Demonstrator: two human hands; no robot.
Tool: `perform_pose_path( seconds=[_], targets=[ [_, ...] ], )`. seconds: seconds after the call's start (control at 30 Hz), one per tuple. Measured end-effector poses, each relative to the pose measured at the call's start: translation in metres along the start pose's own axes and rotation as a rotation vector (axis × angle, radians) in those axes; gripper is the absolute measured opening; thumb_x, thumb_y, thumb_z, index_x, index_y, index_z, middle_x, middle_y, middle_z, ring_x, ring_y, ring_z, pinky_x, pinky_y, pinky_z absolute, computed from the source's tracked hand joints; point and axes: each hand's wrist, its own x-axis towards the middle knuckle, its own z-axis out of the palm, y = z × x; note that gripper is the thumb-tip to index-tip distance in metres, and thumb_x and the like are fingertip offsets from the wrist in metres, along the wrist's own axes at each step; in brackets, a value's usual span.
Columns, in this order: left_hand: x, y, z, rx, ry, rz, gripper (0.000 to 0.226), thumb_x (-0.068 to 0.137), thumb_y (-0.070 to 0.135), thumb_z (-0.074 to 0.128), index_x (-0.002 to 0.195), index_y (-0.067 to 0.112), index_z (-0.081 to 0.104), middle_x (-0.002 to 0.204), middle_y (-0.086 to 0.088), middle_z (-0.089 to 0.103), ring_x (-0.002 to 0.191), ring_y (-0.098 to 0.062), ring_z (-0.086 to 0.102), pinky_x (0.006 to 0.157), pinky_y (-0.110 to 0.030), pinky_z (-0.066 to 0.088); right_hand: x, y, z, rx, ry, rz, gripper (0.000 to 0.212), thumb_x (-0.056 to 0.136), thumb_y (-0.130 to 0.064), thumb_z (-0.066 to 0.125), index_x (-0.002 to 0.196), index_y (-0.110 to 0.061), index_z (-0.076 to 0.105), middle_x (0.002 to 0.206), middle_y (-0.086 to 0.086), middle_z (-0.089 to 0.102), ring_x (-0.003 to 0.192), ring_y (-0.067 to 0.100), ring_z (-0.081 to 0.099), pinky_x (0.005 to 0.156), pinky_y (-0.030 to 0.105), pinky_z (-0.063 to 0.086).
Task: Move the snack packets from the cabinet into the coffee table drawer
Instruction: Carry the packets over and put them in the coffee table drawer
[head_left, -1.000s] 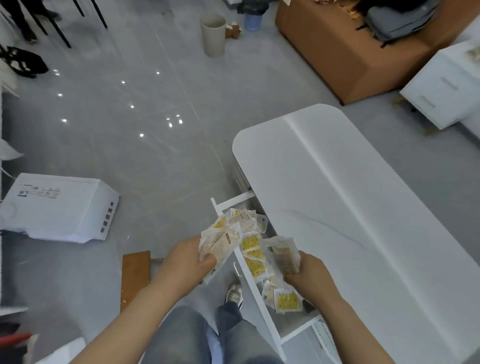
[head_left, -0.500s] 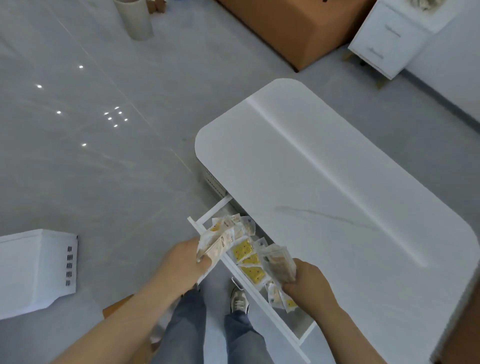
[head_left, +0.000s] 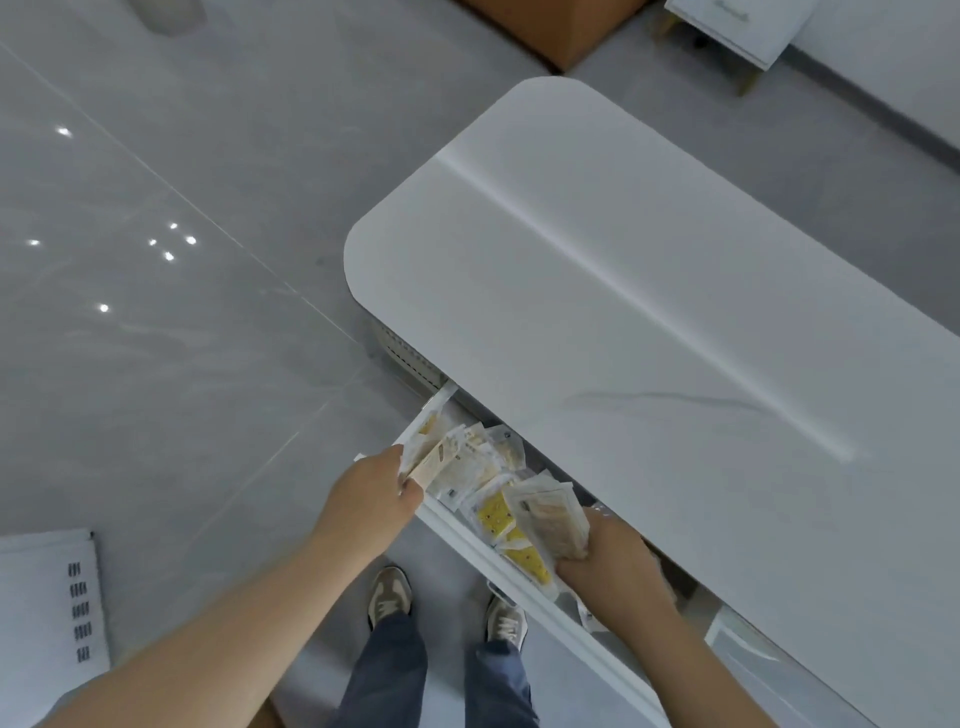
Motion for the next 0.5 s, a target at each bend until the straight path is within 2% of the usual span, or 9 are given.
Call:
perform_pose_path(
  seconds=[0.1,0.23,0.4,0.5],
  targets=[
    [0.029,-0.016,0.024,0.061,0.018,0.024,0.012,0.092,0.022,0.046,0.091,0.010,0.046,0.076,-0.009,0.058,0.068,-0.025,0.054,0.053,-0.031,0.034,0.023,0.010,0.021,0.007,0.019,-0.006,0.019,0.077,-0.014,0.056,0.066,-0.026,0.046,0.065,-0.005,0.057,0.059,0.011,0.055,0.053,0.025,0.046],
    [0.061,-0.032,0.054,0.055,0.033,0.066,0.018,0.092,0.024,0.048,0.102,0.010,0.052,0.081,-0.008,0.063,0.072,-0.025,0.059,0.061,-0.037,0.048,0.048,0.026,0.047,0.043,0.011,0.021,0.011,0.076,-0.015,0.057,0.077,-0.025,0.053,0.071,-0.004,0.062,0.065,0.013,0.060,0.054,0.027,0.048],
    [0.097,-0.041,0.087,0.112,0.048,0.105,0.016,0.091,0.021,0.048,0.100,0.008,0.053,0.078,-0.010,0.061,0.068,-0.025,0.054,0.056,-0.030,0.036,0.076,0.044,0.073,0.028,-0.010,0.048,0.019,0.074,-0.012,0.055,0.068,-0.027,0.044,0.064,-0.005,0.054,0.058,0.011,0.052,0.051,0.023,0.042],
    [0.114,-0.042,0.105,0.119,0.056,0.132,0.013,0.091,0.018,0.049,0.094,0.006,0.053,0.074,-0.012,0.059,0.065,-0.028,0.055,0.054,-0.029,0.034,0.092,0.053,0.088,0.035,-0.013,0.058,0.012,0.075,-0.014,0.056,0.078,-0.026,0.052,0.069,-0.005,0.059,0.063,0.013,0.059,0.054,0.027,0.048]
  ],
)
